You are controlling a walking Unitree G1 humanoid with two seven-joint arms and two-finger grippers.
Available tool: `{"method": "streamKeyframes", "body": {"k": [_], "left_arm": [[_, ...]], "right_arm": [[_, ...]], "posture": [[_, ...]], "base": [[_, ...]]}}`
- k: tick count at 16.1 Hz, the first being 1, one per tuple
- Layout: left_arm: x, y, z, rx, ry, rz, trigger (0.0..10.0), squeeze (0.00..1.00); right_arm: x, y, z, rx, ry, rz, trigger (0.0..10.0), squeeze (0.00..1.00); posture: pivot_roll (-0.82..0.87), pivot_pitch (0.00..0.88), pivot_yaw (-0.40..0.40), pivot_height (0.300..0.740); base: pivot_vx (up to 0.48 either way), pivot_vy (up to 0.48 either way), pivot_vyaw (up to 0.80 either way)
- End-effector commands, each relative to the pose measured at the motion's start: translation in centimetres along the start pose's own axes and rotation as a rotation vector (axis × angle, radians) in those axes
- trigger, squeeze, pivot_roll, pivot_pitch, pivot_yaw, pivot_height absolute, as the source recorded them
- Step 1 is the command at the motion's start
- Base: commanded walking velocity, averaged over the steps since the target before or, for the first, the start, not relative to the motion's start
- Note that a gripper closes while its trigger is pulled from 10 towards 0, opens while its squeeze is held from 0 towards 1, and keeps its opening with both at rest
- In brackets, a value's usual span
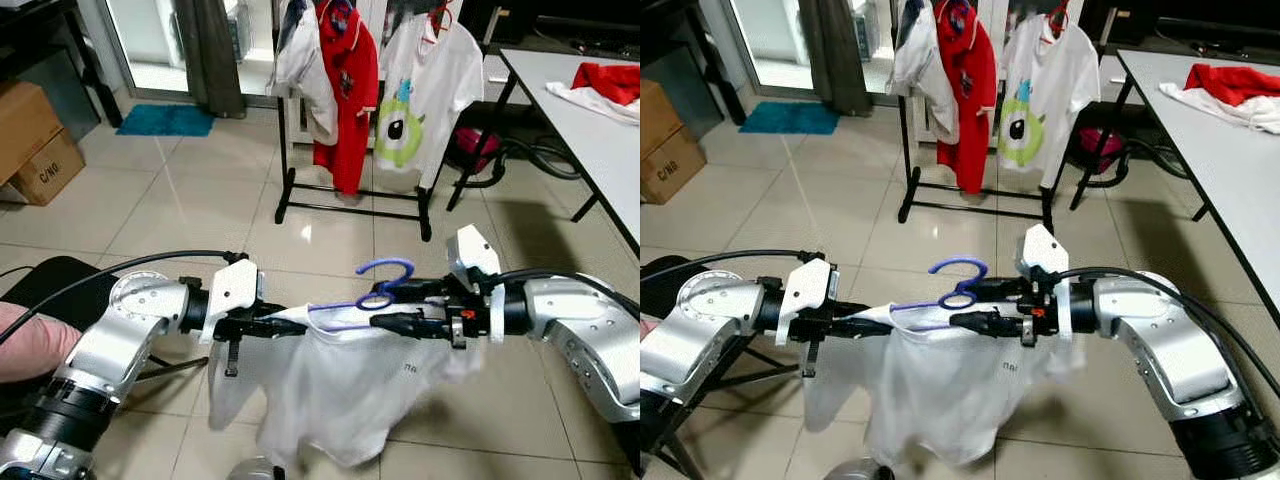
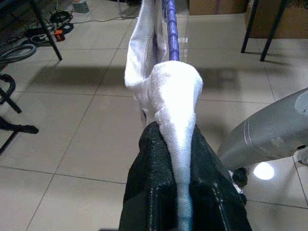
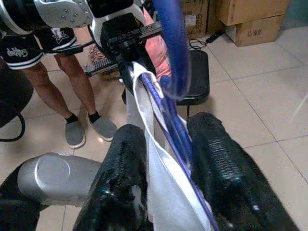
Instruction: Hang hanger
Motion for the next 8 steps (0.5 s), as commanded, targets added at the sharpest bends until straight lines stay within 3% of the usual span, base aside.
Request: {"method": "streamKeyframes", "body": {"k": [1,3,4,8], "left_arm": [[0.19,0.25,0.86,0.040,-0.009,-0.006,0.0,0.00],[0.27,0.35,1.01,0.045,-0.010,-0.010,0.0,0.00],[0.30,0.40,1.06,0.045,-0.011,-0.011,0.0,0.00],[0.21,0.75,1.54,0.035,-0.037,-0.003,0.0,0.00]], "right_arm": [[0.33,0.17,0.36,-0.008,-0.003,0.016,4.2,0.00],[0.70,0.30,0.36,-0.007,-0.002,0.026,0.8,0.00],[0.79,0.40,0.33,-0.007,0.001,0.033,0.0,0.00],[0.85,0.63,0.11,-0.006,0.015,0.055,0.0,0.00]], "posture": [[0.03,0.041,0.025,0.740],[0.03,0.040,0.024,0.740],[0.03,0.040,0.023,0.740],[0.03,0.036,0.018,0.740]], "base": [[0.000,0.000,0.00],[0.000,0.000,0.00],[0.000,0.000,0.00],[0.000,0.000,0.00]]}}
Point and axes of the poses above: a point about 5 cm out from each wrist's last joint towards the gripper, its own x axis pointing out of the wrist towards the gripper, its own z axis along the axis of the wrist's last joint, y = z × x, the point moved 6 cm from there along x, pointing out of the wrist towards the gripper, and after that the axes turned 10 degrees about -x, right-handed, at the moved point
